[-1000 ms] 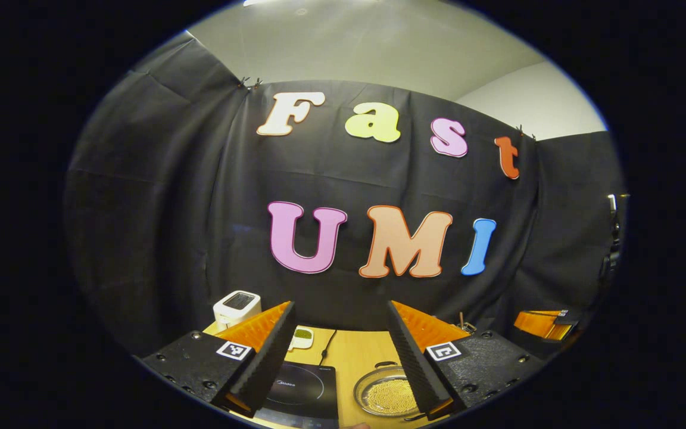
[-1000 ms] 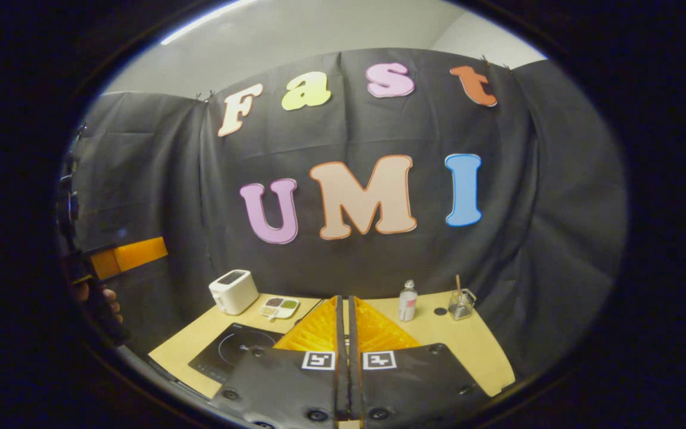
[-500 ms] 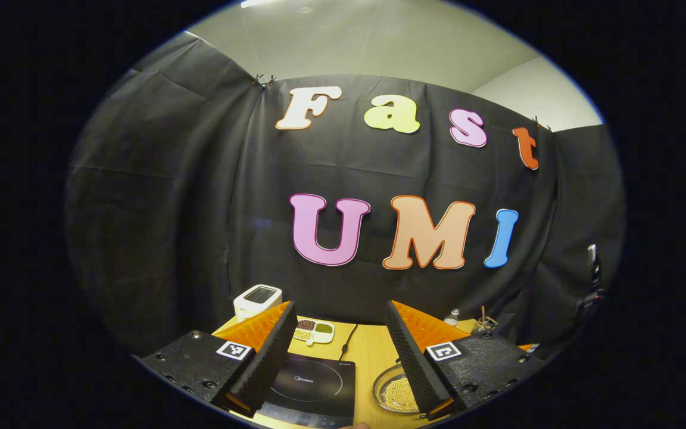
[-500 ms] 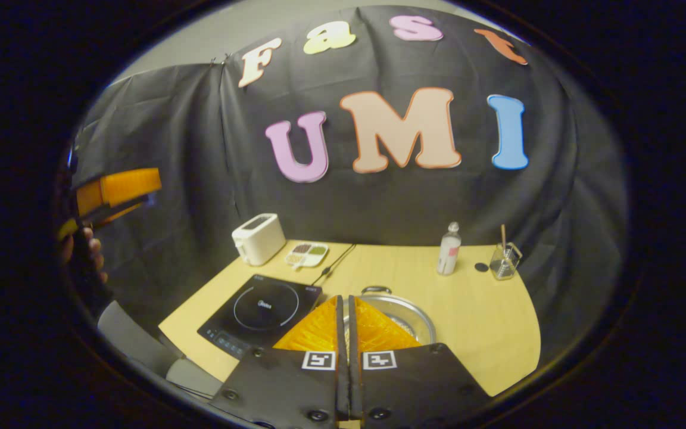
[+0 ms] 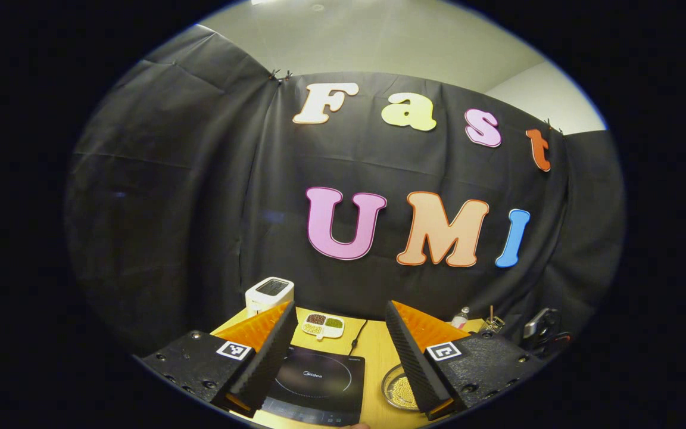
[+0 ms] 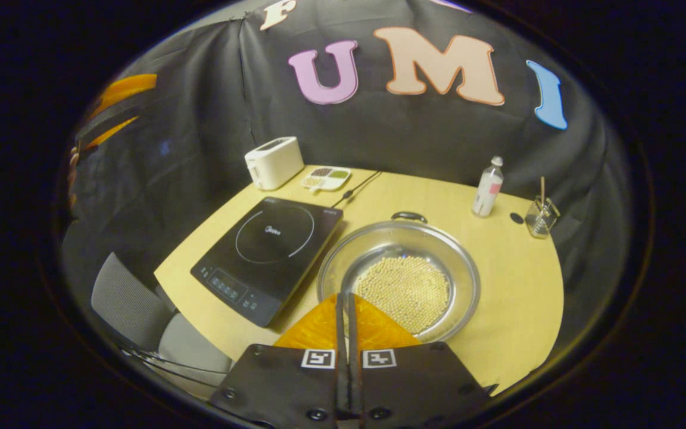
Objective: First push the handle of the pot to place it horizontally, then grasp the pot with both hands and set it on the induction cooktop.
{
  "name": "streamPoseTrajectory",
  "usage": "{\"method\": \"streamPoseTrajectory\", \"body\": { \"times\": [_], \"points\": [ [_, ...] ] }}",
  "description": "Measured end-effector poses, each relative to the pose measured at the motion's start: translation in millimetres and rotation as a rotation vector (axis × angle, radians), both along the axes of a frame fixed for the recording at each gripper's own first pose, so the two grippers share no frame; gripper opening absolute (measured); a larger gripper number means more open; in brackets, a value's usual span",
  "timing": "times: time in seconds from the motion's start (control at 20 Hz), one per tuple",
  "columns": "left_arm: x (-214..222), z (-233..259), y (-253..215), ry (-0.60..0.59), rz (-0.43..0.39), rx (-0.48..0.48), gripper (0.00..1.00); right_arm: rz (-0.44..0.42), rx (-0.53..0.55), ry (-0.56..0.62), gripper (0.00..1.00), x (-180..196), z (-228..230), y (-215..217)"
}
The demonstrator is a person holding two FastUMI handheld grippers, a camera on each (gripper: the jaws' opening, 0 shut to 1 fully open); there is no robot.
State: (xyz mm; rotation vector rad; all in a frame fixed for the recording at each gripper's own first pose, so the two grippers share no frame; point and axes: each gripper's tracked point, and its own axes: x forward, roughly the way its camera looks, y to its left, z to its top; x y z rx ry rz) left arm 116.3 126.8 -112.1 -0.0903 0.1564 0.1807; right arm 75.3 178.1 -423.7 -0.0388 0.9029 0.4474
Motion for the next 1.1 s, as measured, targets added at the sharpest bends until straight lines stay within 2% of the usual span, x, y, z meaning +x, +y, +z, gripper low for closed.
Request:
{"method": "streamPoseTrajectory", "body": {
  "times": [0.1, 0.15, 0.4, 0.5, 0.55, 0.6, 0.8, 0.85, 0.9, 1.1],
  "points": [
    [-1.8, -1.0, 5.0, -0.001, 0.011, -0.007, 0.86, 0.013, -0.013, 0.051, 0.0, -9.6, -20.3, 4.6],
    [-3.0, -0.9, 7.5, -0.002, 0.017, -0.008, 0.86, 0.023, -0.021, 0.08, 0.03, -13.8, -31.1, 4.4],
    [-7.6, -1.2, 18.6, -0.006, 0.039, -0.005, 0.87, 0.076, -0.064, 0.189, 0.03, -35.8, -67.4, 0.3],
    [-8.6, -3.0, 21.0, -0.004, 0.041, -0.008, 0.96, 0.084, -0.067, 0.224, 0.03, -44.4, -75.2, 4.1],
    [-9.2, -1.0, 21.0, -0.009, 0.04, -0.011, 0.86, 0.087, -0.078, 0.238, 0.03, -49.7, -80.2, 6.3],
    [-8.9, -1.7, 22.1, -0.012, 0.041, -0.012, 0.91, 0.09, -0.096, 0.253, 0.03, -52.7, -86.1, 4.1],
    [-11.8, -2.9, 25.5, -0.009, 0.042, -0.009, 0.91, 0.052, -0.113, 0.308, 0.03, -58.9, -103.9, -6.3],
    [-12.0, -3.2, 26.4, -0.007, 0.044, -0.01, 0.96, 0.041, -0.116, 0.317, 0.0, -59.8, -106.8, -8.9],
    [-13.2, -4.6, 27.2, -0.005, 0.044, -0.011, 0.96, 0.034, -0.117, 0.327, 0.03, -59.6, -108.8, -10.8],
    [-18.0, -6.6, 30.5, -0.001, 0.045, -0.01, 0.96, 0.014, -0.137, 0.334, 0.0, -60.5, -111.6, -19.2]
  ]
}}
